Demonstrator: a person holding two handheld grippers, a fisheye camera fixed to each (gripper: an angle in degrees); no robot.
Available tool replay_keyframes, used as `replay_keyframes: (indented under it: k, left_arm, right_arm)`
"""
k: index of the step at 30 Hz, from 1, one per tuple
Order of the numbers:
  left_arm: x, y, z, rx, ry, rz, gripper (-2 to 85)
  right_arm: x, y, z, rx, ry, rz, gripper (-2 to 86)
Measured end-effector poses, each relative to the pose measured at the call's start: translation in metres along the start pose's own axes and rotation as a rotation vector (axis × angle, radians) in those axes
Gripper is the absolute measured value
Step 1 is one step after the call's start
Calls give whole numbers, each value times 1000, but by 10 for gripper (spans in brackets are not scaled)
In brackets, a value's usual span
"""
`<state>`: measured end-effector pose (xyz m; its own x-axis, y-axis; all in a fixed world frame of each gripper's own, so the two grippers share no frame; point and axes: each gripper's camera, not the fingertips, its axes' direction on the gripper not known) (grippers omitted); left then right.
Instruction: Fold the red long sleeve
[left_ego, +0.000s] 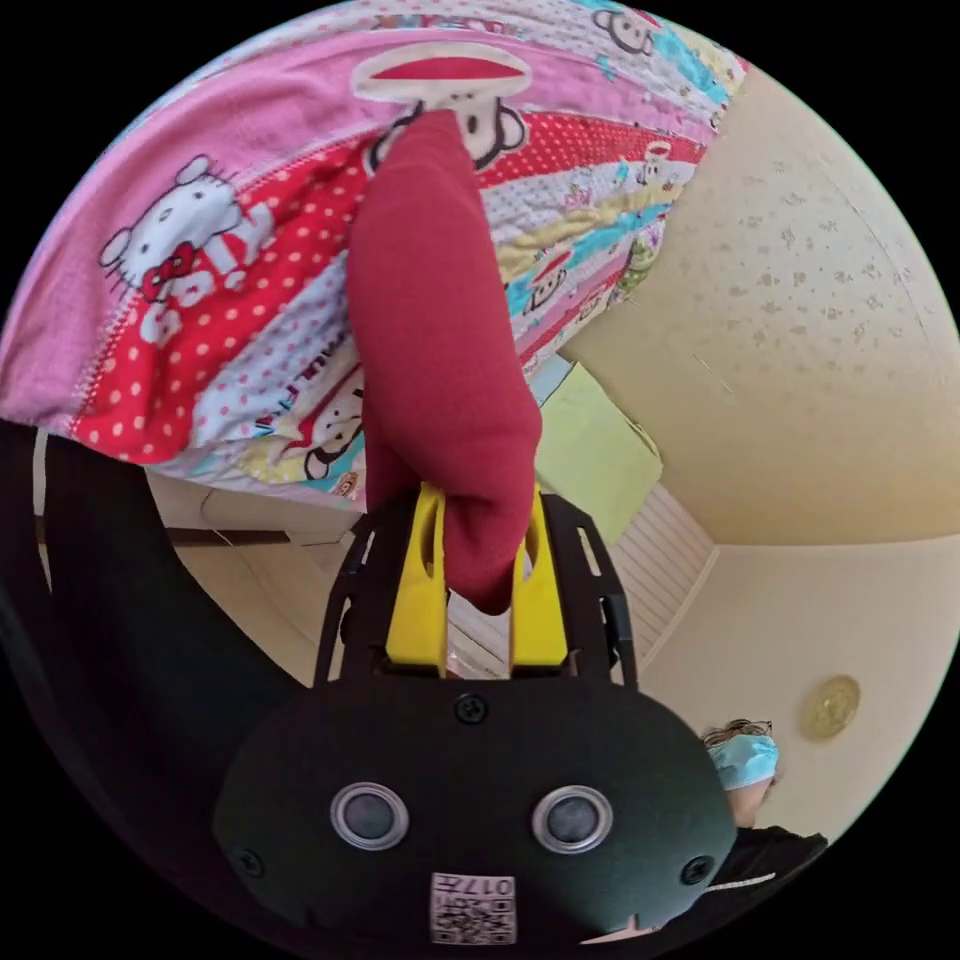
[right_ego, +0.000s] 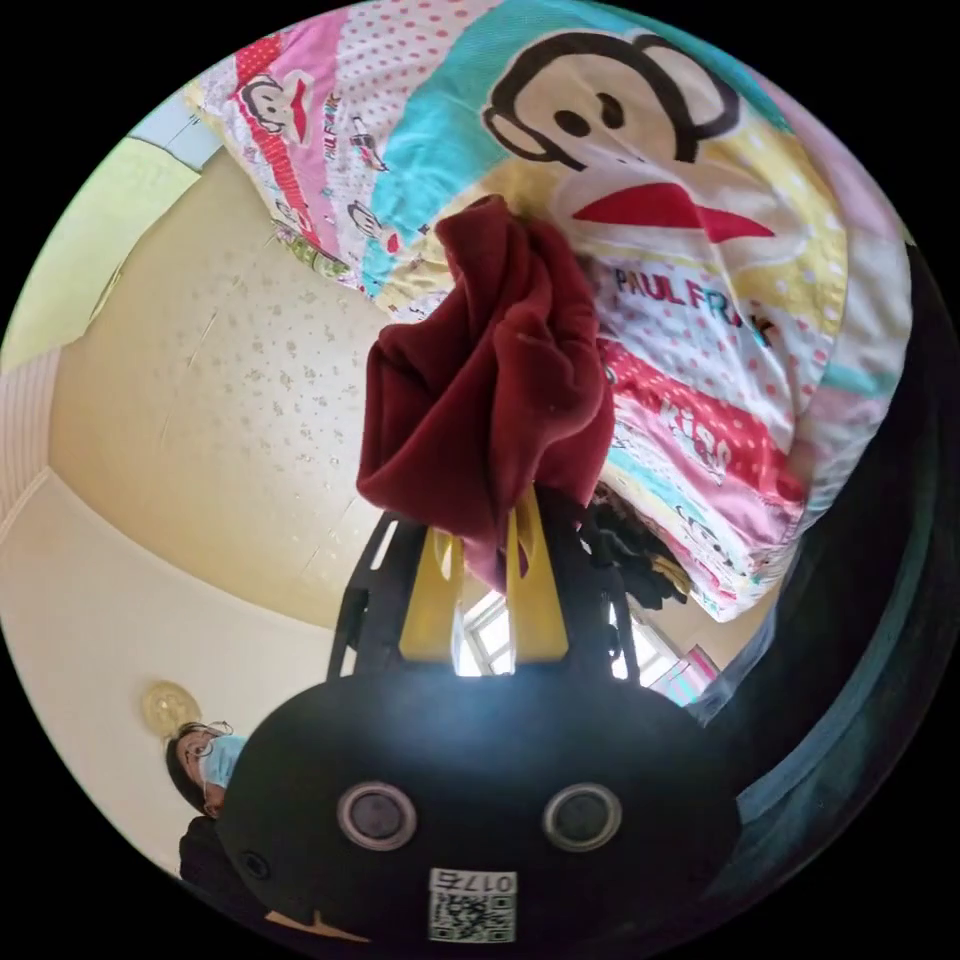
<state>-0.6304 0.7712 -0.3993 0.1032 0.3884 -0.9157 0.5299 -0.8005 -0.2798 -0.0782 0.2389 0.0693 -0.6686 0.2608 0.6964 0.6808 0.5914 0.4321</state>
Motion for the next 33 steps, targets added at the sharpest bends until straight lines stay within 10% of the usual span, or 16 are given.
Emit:
replay_keyframes:
  k: [15, 25, 33]
  left_arm:
    - [234, 80, 280, -426, -1, 748, 101]
    - [-64, 34, 317, -325, -390, 199, 8]
    - [-174, 40, 113, -38, -361, -100, -10]
  right_arm:
    - [-297, 10, -27, -59, -238, -720, 86]
    - [-96, -98, -180, 347, 188, -271, 34]
    - [40, -11, -279, 637, -80, -15, 5]
